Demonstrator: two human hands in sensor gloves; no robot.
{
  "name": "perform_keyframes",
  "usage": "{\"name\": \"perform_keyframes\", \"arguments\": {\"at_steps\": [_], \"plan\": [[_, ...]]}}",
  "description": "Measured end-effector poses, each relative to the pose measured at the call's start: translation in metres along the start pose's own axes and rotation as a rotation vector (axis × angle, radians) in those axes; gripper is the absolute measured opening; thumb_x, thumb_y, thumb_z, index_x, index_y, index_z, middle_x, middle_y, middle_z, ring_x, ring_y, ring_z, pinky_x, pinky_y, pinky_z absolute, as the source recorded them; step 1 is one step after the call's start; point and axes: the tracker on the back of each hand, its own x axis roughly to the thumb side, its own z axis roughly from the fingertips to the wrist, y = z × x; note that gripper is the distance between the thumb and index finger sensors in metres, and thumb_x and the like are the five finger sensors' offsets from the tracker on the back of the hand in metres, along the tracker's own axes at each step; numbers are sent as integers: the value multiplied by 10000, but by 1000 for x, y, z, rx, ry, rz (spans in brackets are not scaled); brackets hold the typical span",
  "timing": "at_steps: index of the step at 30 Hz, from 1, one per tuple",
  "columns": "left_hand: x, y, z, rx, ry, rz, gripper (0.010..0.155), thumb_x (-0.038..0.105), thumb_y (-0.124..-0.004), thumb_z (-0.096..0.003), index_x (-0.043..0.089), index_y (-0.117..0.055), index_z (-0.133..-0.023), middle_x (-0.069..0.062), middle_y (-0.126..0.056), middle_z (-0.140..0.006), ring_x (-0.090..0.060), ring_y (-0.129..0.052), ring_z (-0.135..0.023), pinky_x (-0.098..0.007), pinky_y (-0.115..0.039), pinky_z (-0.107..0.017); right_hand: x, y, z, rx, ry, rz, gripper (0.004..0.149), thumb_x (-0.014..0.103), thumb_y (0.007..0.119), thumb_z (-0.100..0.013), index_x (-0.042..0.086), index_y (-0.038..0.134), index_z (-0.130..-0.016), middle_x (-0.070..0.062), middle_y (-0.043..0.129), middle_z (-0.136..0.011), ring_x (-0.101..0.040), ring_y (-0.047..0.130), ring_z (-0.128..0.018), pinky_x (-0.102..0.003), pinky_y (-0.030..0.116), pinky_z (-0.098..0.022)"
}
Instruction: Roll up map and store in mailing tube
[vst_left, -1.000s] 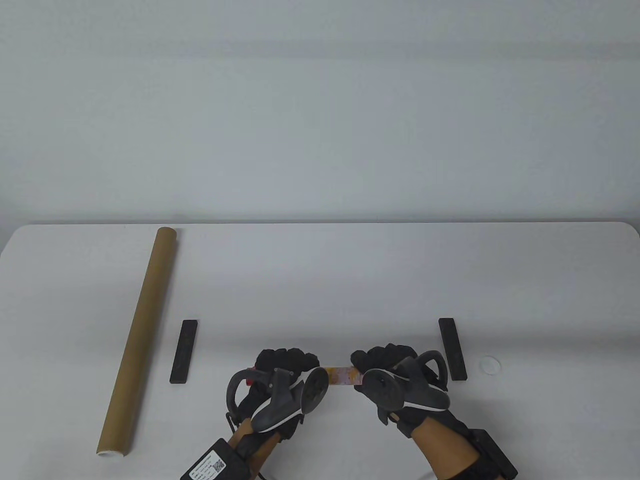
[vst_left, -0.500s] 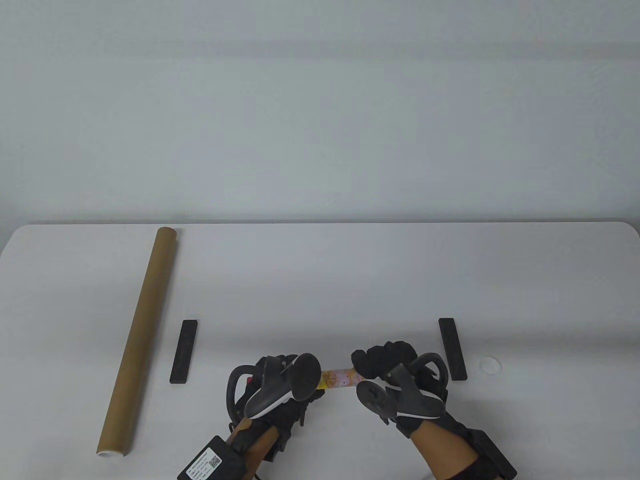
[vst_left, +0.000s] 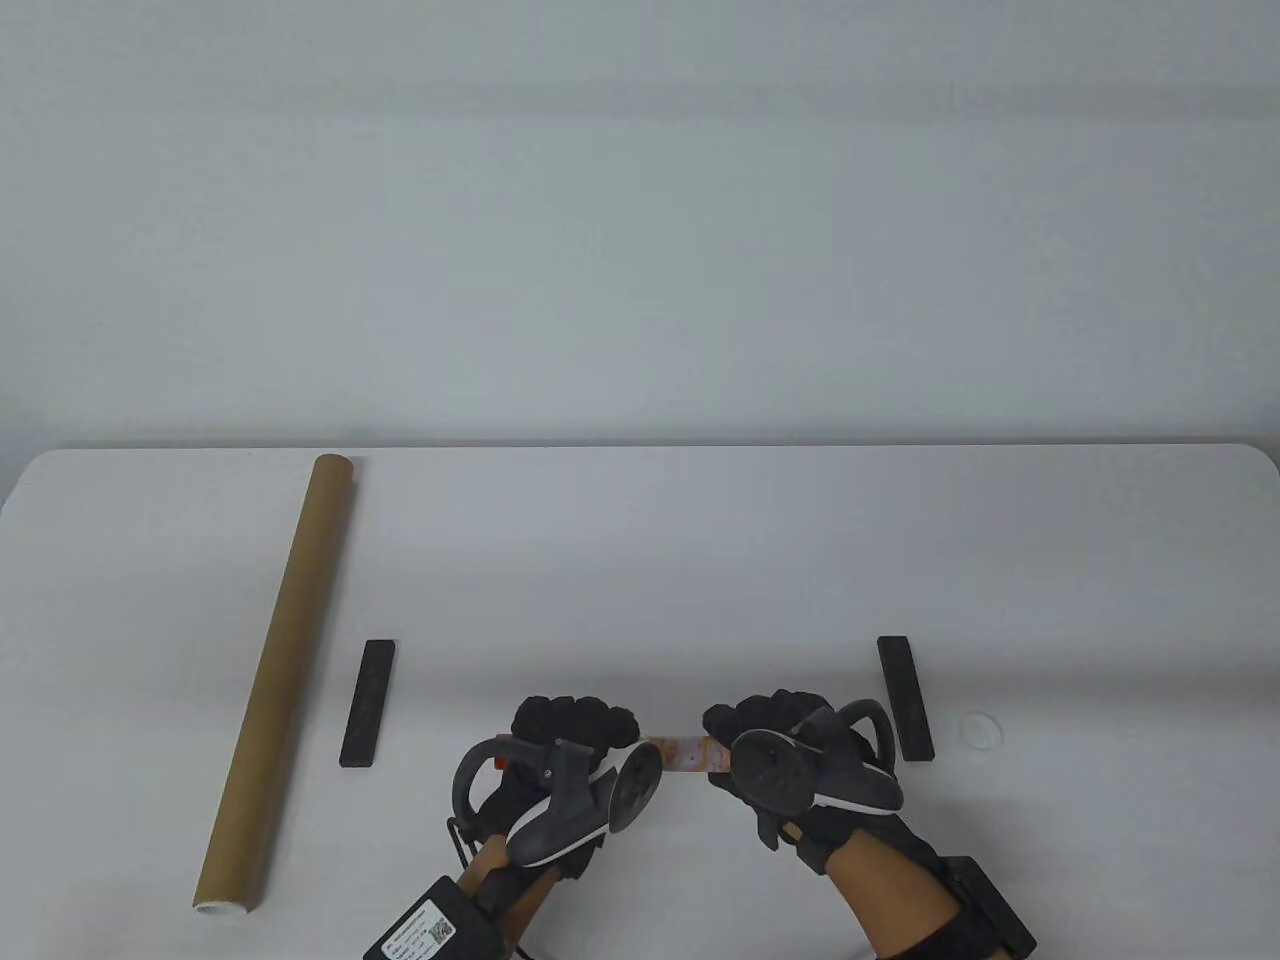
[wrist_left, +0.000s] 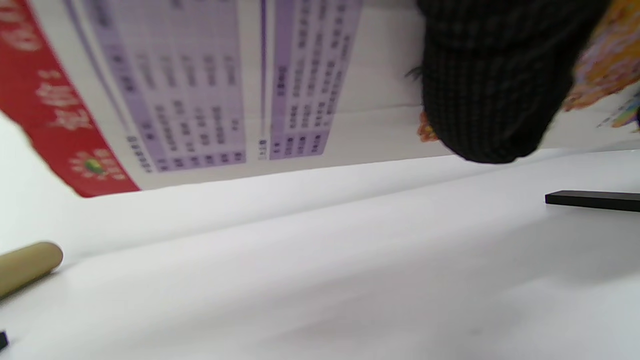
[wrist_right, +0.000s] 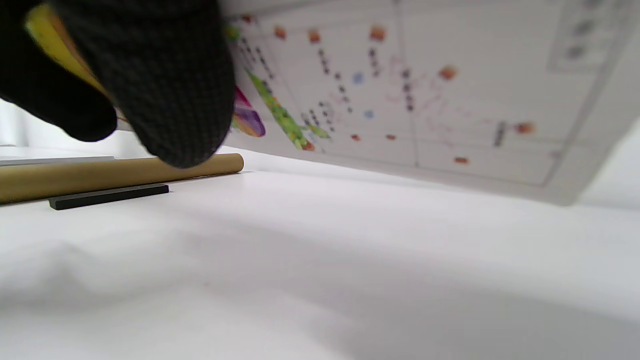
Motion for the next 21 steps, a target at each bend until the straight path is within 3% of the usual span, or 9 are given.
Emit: {"name": "perform_keyframes", "arguments": {"at_steps": [6,10,15,21], "plan": [[-13,-9,-8,-212,21,213,481,638,-957,-290,398,-893,-701,87,-981,-563,-140,-1041,-488,-368,-816,-601,13,-6,4,-89,-35,165,669,427,978,-417,106,796,-976,-65,934,-735,-316,993,-603,-598,734,-570],[-14,-12,-9,-245,8,241,484,638,-959,-290,396,-895,-703,87,-983,-562,-140,-1042,-488,-369,-815,-601,13,-6,2,-66,-38,177,637,422,993,-401,112,833,-933,-27,955,-664,-276,1013,-529,-563,775,-537],[-9,-10,-6,-144,4,154,527,653,-945,-292,397,-881,-749,81,-979,-615,-147,-1044,-542,-378,-803,-622,9,-4,0,-32,-25,141,588,415,992,-405,123,859,-897,-26,957,-641,-270,1010,-496,-560,785,-519],[-2,-1,2,78,-22,-54,575,668,-932,-277,411,-854,-786,88,-969,-656,-144,-1038,-584,-381,-794,-639,-3,1,-2,39,12,-61,564,412,989,-411,110,878,-874,-34,962,-622,-271,1015,-470,-561,795,-492]]}}
